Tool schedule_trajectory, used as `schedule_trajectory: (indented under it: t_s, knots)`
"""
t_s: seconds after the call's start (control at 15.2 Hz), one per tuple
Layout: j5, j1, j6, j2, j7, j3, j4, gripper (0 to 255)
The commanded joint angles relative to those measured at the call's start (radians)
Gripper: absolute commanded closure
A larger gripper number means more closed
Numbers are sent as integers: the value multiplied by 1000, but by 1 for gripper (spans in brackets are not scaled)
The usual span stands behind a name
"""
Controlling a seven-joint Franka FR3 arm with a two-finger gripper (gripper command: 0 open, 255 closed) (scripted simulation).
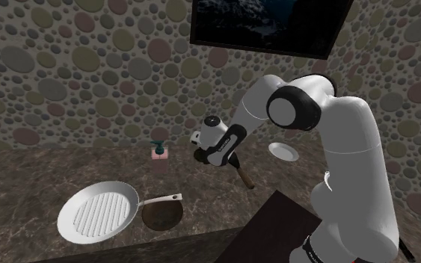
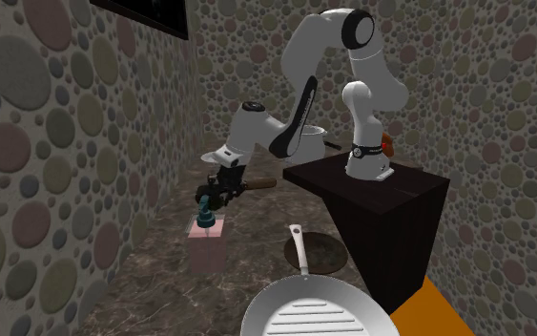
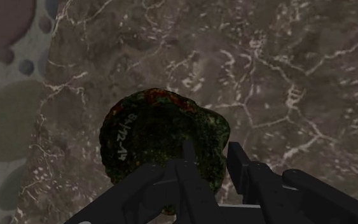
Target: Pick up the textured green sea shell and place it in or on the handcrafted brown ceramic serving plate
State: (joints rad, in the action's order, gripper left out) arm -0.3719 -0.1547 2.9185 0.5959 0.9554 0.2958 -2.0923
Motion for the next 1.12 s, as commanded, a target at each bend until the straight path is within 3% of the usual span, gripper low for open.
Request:
schedule_trajectory:
  t_s: [0.0, 0.79, 1.06]
  knots:
    - [1, 2, -19, -27, 9, -2, -8, 255]
    - [11, 8, -135, -172, 54, -15, -32, 255]
    - [-45, -104, -146, -223, -73, 14, -100, 255]
